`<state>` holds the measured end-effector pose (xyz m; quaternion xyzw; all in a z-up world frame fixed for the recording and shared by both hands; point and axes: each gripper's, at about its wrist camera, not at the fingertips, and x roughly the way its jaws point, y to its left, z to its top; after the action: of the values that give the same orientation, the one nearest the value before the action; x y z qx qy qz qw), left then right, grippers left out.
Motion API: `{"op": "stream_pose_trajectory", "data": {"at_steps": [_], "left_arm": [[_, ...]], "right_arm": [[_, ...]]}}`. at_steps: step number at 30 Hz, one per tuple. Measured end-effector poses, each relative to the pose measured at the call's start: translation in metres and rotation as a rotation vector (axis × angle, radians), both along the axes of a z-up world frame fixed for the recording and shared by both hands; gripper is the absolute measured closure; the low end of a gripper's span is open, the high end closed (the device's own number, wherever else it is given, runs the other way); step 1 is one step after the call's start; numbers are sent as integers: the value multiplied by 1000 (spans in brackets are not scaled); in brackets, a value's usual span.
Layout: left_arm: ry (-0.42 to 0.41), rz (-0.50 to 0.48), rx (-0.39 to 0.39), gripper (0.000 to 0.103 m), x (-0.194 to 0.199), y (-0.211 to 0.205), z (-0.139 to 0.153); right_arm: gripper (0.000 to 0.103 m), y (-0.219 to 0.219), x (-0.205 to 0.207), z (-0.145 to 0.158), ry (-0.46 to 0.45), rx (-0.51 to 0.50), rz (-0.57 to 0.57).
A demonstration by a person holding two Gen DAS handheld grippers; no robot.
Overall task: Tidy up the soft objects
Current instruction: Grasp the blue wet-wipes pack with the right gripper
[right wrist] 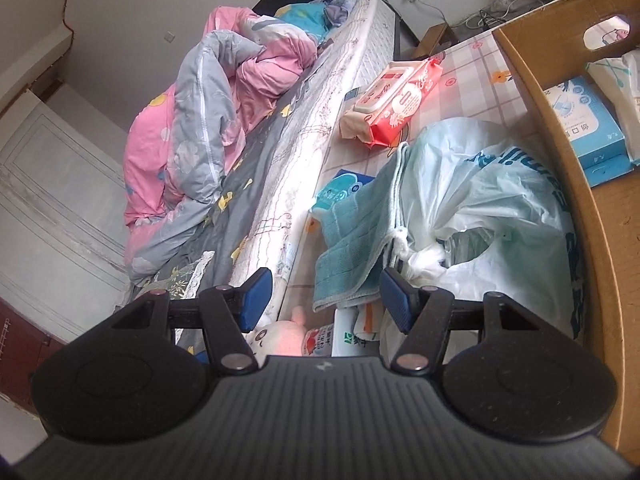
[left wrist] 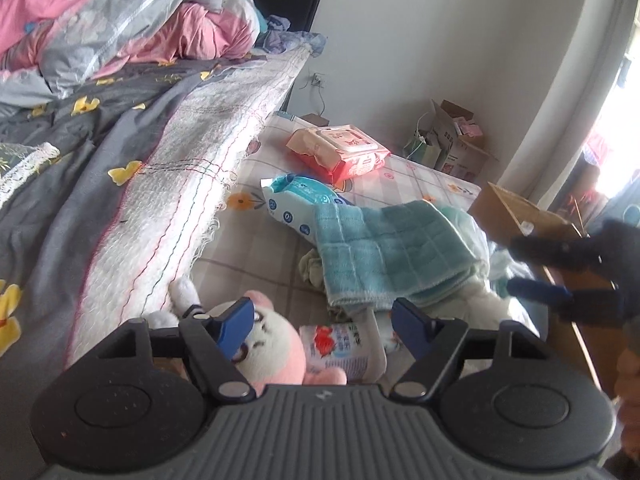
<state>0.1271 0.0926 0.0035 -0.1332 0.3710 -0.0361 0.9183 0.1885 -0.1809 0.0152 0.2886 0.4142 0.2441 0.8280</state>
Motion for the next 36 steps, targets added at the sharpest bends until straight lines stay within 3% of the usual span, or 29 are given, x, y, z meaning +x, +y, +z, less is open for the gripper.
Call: {"op": "stream_pose_trajectory", "data": {"at_steps": [6,10,13,17,22,29,36], "left_arm": [[36,18,-51,29,53,10,11],[81,54,-127,29,94,17,12],[114,99,-154,29,124,21,9],[222,156,-152,26,169,27,-12],[352,195,-152,27,212,32,-45],[439,168,-223,28,235,33,-75],[458,121,-248,32,248,26,-84]], "right_arm": [[43,16,38,18,13,-25,55],[43,45,97,49,29,-100,183],[40,74,153,53,52,-185,258],[40,114,221,19,155,-250,368],[40,144,282,-50,279,-288,385],[38,153,312,-106,386,-265,446],[33,158,320,-122,444,-167,511]]}}
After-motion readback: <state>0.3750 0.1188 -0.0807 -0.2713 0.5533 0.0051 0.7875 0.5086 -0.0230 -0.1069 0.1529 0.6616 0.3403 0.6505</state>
